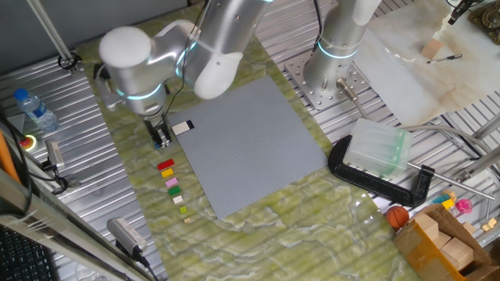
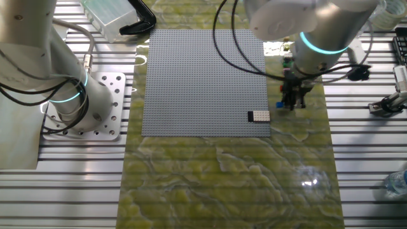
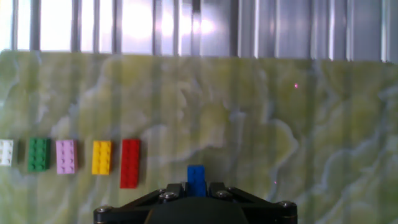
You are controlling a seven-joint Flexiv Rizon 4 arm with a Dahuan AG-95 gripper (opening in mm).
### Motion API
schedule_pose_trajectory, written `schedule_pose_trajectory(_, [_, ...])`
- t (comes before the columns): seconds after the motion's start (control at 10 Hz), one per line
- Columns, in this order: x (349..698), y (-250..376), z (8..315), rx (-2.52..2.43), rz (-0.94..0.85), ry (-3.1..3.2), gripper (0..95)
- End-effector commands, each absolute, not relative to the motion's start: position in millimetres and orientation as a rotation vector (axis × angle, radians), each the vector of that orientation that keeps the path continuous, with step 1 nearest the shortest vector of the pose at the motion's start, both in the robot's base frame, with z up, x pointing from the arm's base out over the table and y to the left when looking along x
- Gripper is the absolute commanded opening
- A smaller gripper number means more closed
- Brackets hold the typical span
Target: Build with small Lego blocks
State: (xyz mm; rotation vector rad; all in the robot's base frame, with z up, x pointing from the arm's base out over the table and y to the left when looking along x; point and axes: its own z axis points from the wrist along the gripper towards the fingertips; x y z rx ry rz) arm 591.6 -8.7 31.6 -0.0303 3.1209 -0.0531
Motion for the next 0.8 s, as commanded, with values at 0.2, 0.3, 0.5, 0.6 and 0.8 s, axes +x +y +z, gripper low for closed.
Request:
schedule_pose_trajectory(0.2, [563, -18, 37, -0.027, -0.056, 3.114, 0.0])
schedule_pose_trajectory(0.3, [557, -21, 37, -0.036, -0.057, 3.118, 0.0])
schedule_pose_trajectory(0.5, [551, -28, 34, -0.058, -0.063, 3.114, 0.0])
schedule_pose_trajectory(0.6, [550, -31, 35, -0.071, -0.062, 3.115, 0.0])
schedule_pose_trajectory(0.8, [549, -33, 34, -0.081, -0.056, 3.119, 0.0])
